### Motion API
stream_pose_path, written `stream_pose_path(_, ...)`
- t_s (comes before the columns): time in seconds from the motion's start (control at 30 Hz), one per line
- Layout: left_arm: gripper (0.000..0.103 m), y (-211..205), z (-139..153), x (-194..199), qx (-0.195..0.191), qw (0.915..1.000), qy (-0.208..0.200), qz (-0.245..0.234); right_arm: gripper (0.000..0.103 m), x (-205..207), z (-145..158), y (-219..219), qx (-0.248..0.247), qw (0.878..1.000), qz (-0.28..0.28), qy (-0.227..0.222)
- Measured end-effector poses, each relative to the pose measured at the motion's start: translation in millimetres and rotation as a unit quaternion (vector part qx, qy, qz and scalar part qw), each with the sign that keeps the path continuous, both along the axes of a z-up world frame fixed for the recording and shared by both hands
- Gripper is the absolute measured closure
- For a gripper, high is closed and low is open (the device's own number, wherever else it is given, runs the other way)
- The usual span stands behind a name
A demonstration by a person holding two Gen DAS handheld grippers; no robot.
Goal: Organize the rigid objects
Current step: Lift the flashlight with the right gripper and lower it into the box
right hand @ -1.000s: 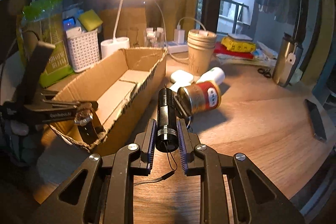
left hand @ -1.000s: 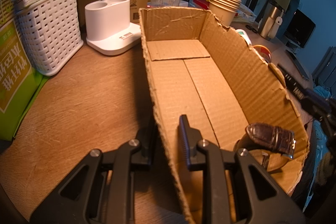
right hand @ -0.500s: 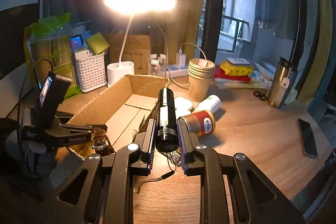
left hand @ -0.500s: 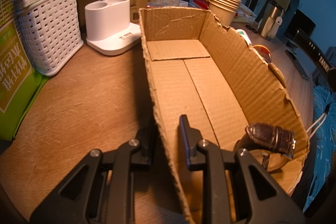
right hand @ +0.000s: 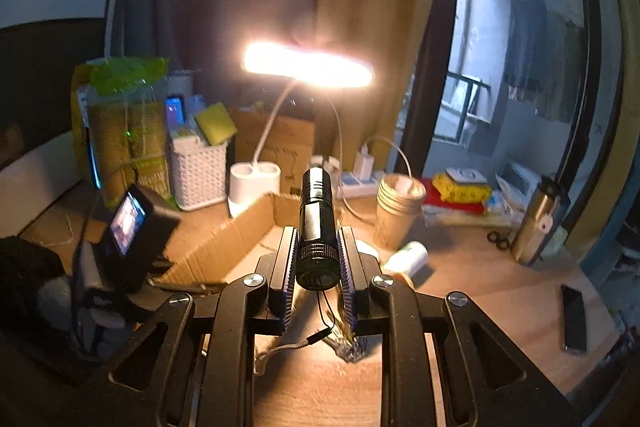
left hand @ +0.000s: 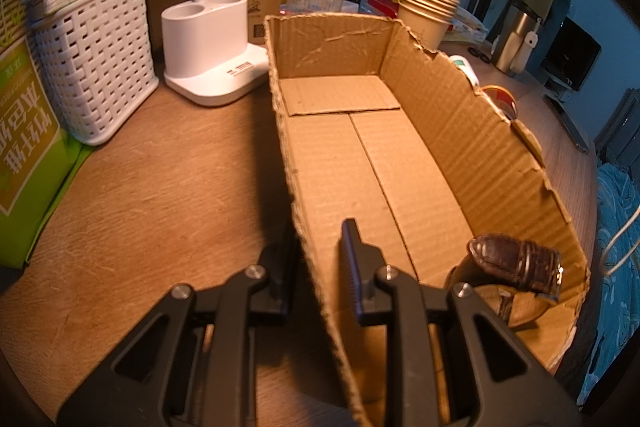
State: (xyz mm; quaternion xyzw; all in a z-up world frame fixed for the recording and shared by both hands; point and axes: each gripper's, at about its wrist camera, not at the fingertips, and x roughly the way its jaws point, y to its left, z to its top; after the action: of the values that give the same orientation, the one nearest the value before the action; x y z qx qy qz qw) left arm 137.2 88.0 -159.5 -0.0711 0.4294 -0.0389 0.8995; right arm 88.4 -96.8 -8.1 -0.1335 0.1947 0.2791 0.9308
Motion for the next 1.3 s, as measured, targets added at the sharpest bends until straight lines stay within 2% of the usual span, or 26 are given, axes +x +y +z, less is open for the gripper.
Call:
stream_pose_path(0.2,0.081,0.0,0.0,0.0,0.0,1.0,0.0,0.0,0.081,-2.0,10.8,16.8,0.006,1.0,0.026,-0.011)
stream_pose_path(0.47,0.081,0.0,0.0,0.0,0.0,1.0,0.0,0.0,0.081,0.7,-0.5,33.0,0.004,0.999,0.043,0.008)
stream_pose_path(1.07,0.081,0.0,0.0,0.0,0.0,1.0,0.0,0.0,0.081,46.1,-72.0,48.7,-0.009,0.994,0.041,0.102)
stream_pose_path(1.3,0.081,0.1,-0.1,0.0,0.0,1.0,0.0,0.0,0.081,54.1,-96.3,57.5,-0.04,0.991,0.034,0.119)
